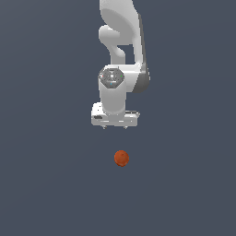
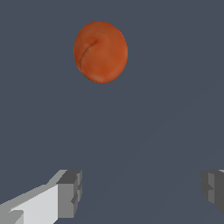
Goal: Pick up the object and move it to a goal position.
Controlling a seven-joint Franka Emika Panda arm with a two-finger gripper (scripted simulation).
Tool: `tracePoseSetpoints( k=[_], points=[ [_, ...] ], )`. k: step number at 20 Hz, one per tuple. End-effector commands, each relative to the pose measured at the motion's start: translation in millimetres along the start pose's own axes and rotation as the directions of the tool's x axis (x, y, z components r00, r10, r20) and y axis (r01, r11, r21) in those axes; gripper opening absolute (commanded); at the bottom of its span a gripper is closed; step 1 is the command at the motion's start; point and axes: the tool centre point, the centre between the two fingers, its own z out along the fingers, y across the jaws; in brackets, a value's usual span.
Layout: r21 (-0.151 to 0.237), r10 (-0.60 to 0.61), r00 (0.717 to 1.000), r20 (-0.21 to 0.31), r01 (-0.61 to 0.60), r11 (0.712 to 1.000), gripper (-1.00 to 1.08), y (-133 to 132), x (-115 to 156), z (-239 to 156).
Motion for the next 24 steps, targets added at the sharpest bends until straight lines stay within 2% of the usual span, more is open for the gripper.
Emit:
tracePoseSetpoints(
  k=[1, 15, 24],
  points=[
    [0.000, 0.000, 1.000, 0.000, 0.000, 1.000, 1.00, 0.0, 0.0, 0.0],
    [-0.008, -0.006, 1.000, 0.009, 0.006, 1.000, 1.00, -14.7, 0.0, -3.3],
    [-0.012, -0.105, 0.994, 0.001, 0.105, 0.994, 1.00, -17.9, 14.9, -1.1]
  ],
)
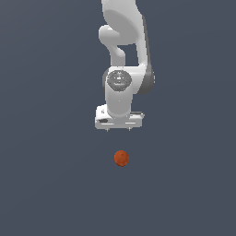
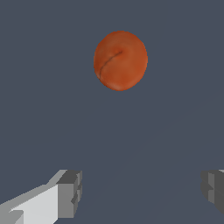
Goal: Pick up the object and move it to a goal position.
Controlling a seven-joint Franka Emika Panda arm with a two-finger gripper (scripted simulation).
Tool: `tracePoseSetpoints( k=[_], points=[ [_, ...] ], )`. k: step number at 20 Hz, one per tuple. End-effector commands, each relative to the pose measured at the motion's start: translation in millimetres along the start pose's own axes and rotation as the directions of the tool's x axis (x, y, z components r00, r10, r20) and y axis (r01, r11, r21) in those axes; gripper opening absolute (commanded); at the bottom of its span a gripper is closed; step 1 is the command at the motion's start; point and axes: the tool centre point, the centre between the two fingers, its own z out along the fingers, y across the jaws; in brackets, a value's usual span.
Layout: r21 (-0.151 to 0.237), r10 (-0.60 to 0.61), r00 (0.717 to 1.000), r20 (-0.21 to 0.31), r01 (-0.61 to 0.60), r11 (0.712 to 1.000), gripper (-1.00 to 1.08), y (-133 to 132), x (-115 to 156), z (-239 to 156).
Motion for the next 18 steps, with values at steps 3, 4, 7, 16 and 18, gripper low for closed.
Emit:
tracePoseSetpoints(
  k=[3, 4, 7, 16, 18],
  points=[
    [-0.004, -0.081, 0.997, -0.007, 0.081, 0.997, 1.00, -1.5, 12.2, 2.0],
    [-0.005, -0.103, 0.995, -0.009, 0.103, 0.995, 1.00, -1.9, 15.5, 2.6],
    [-0.009, -0.178, 0.984, -0.015, 0.178, 0.984, 1.00, -3.2, 26.8, 4.6],
    [-0.027, -0.428, 0.903, -0.036, 0.428, 0.904, 1.00, -7.3, 64.8, 12.6],
    [-0.031, -0.480, 0.876, -0.040, 0.479, 0.877, 1.00, -8.0, 72.9, 14.6]
  ],
)
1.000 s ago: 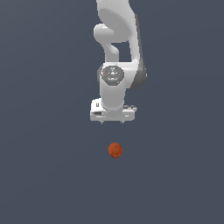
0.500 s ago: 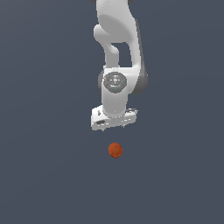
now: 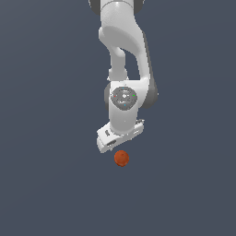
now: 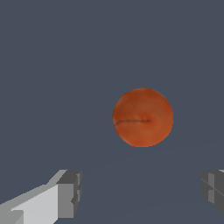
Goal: Pick up the object and move it to a goal position.
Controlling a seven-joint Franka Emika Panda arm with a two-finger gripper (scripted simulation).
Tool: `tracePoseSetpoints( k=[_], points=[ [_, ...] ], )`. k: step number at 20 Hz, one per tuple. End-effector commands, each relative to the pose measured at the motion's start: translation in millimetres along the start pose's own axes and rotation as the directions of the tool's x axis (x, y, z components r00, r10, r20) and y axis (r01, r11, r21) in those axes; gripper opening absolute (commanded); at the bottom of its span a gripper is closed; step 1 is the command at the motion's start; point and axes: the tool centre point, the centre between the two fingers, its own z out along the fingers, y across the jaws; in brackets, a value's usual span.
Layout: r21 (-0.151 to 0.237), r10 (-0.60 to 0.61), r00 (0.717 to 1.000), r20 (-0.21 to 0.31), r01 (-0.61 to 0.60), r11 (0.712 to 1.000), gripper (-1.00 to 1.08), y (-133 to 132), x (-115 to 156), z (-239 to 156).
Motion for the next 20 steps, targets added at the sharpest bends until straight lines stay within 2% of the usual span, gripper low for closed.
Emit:
tracePoseSetpoints(
  k=[1, 10, 20],
  points=[
    [-0.003, -0.072, 0.997, -0.007, 0.072, 0.997, 1.00, 3.6, 9.3, 2.9],
    [-0.015, -0.245, 0.969, -0.025, 0.245, 0.969, 1.00, 13.0, 31.1, 10.3],
    [-0.020, -0.296, 0.955, -0.030, 0.296, 0.955, 1.00, 16.1, 37.3, 12.8]
  ],
)
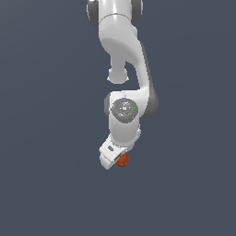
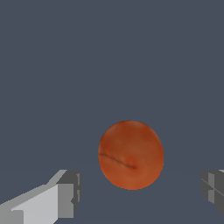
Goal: Pick up the object and move it to a goal position.
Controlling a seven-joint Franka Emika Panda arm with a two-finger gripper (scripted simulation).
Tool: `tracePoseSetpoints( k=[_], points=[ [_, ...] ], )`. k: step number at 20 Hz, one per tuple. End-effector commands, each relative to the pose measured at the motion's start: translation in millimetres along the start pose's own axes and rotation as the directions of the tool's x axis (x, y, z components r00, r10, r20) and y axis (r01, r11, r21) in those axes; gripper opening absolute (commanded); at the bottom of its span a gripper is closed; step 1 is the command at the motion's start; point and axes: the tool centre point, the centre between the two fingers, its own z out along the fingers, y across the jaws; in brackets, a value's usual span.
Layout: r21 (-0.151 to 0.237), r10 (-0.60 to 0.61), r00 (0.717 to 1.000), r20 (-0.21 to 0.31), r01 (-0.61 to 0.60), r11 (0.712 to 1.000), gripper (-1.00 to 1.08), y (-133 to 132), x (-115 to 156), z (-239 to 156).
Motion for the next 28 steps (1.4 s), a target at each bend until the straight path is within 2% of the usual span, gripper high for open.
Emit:
tracePoseSetpoints(
  k=[1, 12, 18, 19, 28],
  points=[
    [0.000, 0.000, 1.000, 0.000, 0.000, 1.000, 1.00, 0.0, 0.0, 0.4],
    [-0.001, -0.005, 1.000, -0.001, 0.005, 1.000, 1.00, -0.9, -0.4, 47.0],
    [-0.001, -0.005, 1.000, -0.001, 0.005, 1.000, 1.00, 0.3, 0.7, 50.1],
    [-0.001, -0.005, 1.000, -0.001, 0.005, 1.000, -1.00, 0.3, 0.7, 50.1],
    [-0.001, -0.005, 1.000, -0.001, 0.005, 1.000, -1.00, 0.3, 0.7, 50.1]
  ],
)
